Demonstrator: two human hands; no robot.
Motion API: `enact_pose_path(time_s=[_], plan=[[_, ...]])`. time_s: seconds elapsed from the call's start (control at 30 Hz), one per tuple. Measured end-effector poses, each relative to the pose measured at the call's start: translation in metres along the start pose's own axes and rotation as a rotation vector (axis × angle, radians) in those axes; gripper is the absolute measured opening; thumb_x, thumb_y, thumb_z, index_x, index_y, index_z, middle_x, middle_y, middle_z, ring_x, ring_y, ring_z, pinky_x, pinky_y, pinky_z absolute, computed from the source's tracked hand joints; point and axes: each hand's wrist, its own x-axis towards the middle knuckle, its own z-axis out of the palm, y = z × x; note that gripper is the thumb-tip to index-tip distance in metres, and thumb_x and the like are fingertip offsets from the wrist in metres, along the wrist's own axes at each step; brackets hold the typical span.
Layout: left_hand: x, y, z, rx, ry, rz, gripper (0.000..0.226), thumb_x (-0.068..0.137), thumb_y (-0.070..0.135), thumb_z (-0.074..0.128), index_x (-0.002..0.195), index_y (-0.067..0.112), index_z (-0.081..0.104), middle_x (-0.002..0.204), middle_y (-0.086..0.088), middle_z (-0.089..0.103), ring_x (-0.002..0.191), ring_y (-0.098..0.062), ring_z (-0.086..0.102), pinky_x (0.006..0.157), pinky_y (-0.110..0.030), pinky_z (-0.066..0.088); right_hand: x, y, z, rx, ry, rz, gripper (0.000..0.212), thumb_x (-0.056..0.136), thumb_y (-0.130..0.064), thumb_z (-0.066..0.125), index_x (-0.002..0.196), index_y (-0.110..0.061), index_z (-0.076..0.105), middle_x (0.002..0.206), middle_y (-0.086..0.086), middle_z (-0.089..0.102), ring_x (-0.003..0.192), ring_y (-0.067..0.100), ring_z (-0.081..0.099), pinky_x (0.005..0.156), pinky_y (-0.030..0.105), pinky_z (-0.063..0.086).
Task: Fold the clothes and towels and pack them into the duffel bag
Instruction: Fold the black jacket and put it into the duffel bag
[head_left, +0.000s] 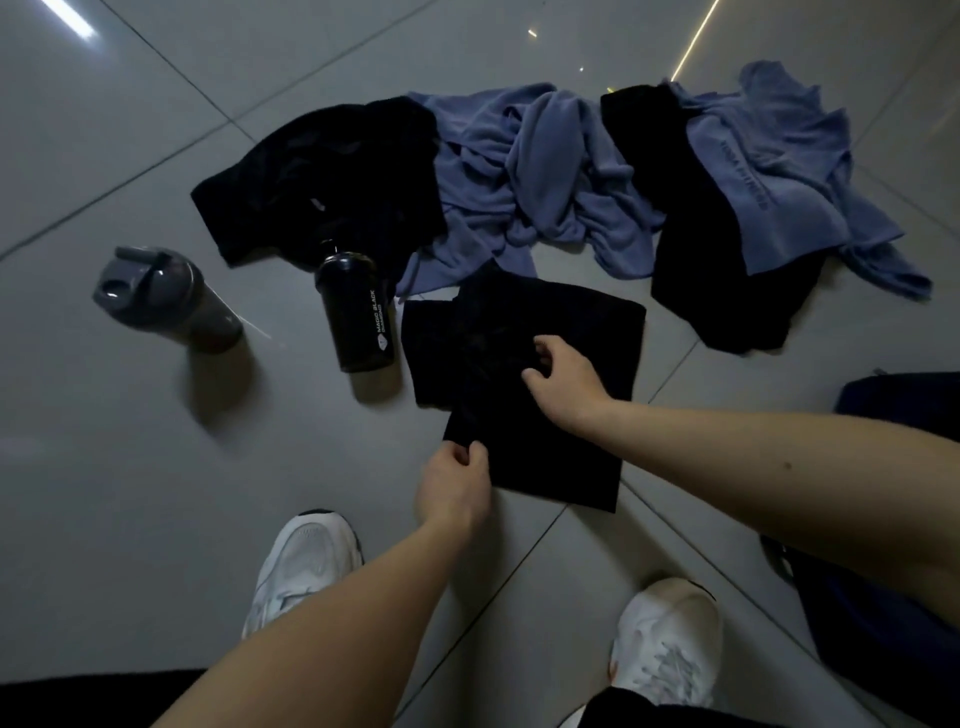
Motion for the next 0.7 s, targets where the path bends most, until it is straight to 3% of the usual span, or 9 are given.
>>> enact_pose_path(time_s=[0.1, 0.17, 0.27, 0.33, 0.5, 0.6, 0.67, 0.7], plan=[[0.002, 0.006, 0.0, 0.046, 0.011, -0.01, 0.058, 0.079, 0.08, 0.047, 0.094, 0.025, 0.059, 0.088, 0.006, 0.064, 0.083, -0.019, 0.062, 0.078, -0.038, 0.053, -0.015, 0.033, -0.01, -0.046, 0.092, 0.0, 0.047, 0.093, -0.019, 0.06, 0.139, -0.015, 0.05, 0.133, 0.005, 0.054, 0.125, 0.024, 0.052, 0.108, 0.037, 0.043], [0.003, 0.013, 0.001, 0.065, 0.019, 0.002, 0.061, 0.075, 0.083, 0.05, 0.094, 0.025, 0.06, 0.088, 0.007, 0.065, 0.082, -0.017, 0.062, 0.074, -0.035, 0.051, -0.029, 0.055, -0.013, -0.107, 0.092, 0.016, 0.04, 0.093, -0.018, 0.06, 0.132, -0.016, 0.053, 0.128, 0.004, 0.051, 0.12, 0.023, 0.052, 0.104, 0.039, 0.046], [0.006, 0.018, 0.001, 0.169, 0.041, 0.039, 0.036, 0.09, 0.055, 0.054, 0.08, 0.021, 0.057, 0.081, -0.002, 0.065, 0.073, -0.02, 0.061, 0.07, -0.037, 0.053, -0.051, 0.082, -0.015, -0.218, 0.035, -0.044, 0.029, 0.093, -0.021, 0.062, 0.121, -0.018, 0.057, 0.12, 0.001, 0.049, 0.114, 0.019, 0.049, 0.1, 0.038, 0.047], [0.005, 0.017, -0.002, 0.188, 0.046, 0.013, 0.031, 0.094, 0.044, 0.049, 0.079, 0.017, 0.057, 0.078, -0.005, 0.064, 0.072, -0.024, 0.061, 0.07, -0.038, 0.052, -0.063, 0.096, -0.014, -0.297, -0.037, -0.144, 0.025, 0.092, -0.026, 0.064, 0.116, -0.019, 0.059, 0.116, -0.002, 0.048, 0.111, 0.017, 0.047, 0.095, 0.036, 0.047], [0.008, 0.004, -0.018, 0.245, 0.0, -0.038, 0.027, 0.098, 0.037, 0.045, 0.087, 0.016, 0.058, 0.081, -0.006, 0.063, 0.076, -0.027, 0.062, 0.073, -0.038, 0.052, -0.078, 0.119, -0.008, -0.524, -0.221, -0.305, 0.038, 0.088, -0.038, 0.069, 0.12, -0.02, 0.061, 0.116, -0.002, 0.047, 0.107, 0.018, 0.045, 0.094, 0.035, 0.046], [0.008, -0.004, -0.027, 0.319, 0.018, -0.058, 0.027, 0.097, 0.035, 0.047, 0.081, 0.014, 0.056, 0.084, -0.011, 0.064, 0.077, -0.03, 0.061, 0.08, -0.043, 0.054, -0.077, 0.128, -0.007, -0.624, -0.246, -0.364, 0.044, 0.083, -0.043, 0.07, 0.119, -0.019, 0.06, 0.118, 0.0, 0.047, 0.108, 0.021, 0.044, 0.092, 0.035, 0.044], [0.005, -0.002, -0.031, 0.367, 0.061, -0.004, 0.025, 0.096, 0.033, 0.049, 0.08, 0.014, 0.055, 0.08, -0.009, 0.062, 0.074, -0.027, 0.059, 0.078, -0.044, 0.055, -0.077, 0.129, -0.006, -0.672, -0.239, -0.404, 0.043, 0.081, -0.042, 0.072, 0.114, -0.018, 0.059, 0.116, 0.002, 0.047, 0.106, 0.023, 0.044, 0.088, 0.034, 0.043], [0.003, 0.0, -0.032, 0.397, 0.098, 0.109, 0.021, 0.094, 0.029, 0.052, 0.081, 0.013, 0.055, 0.079, -0.006, 0.06, 0.073, -0.025, 0.058, 0.075, -0.043, 0.054, -0.077, 0.13, -0.006, -0.688, -0.23, -0.416, 0.041, 0.081, -0.039, 0.073, 0.112, -0.017, 0.059, 0.114, 0.003, 0.048, 0.105, 0.023, 0.045, 0.086, 0.035, 0.042]])
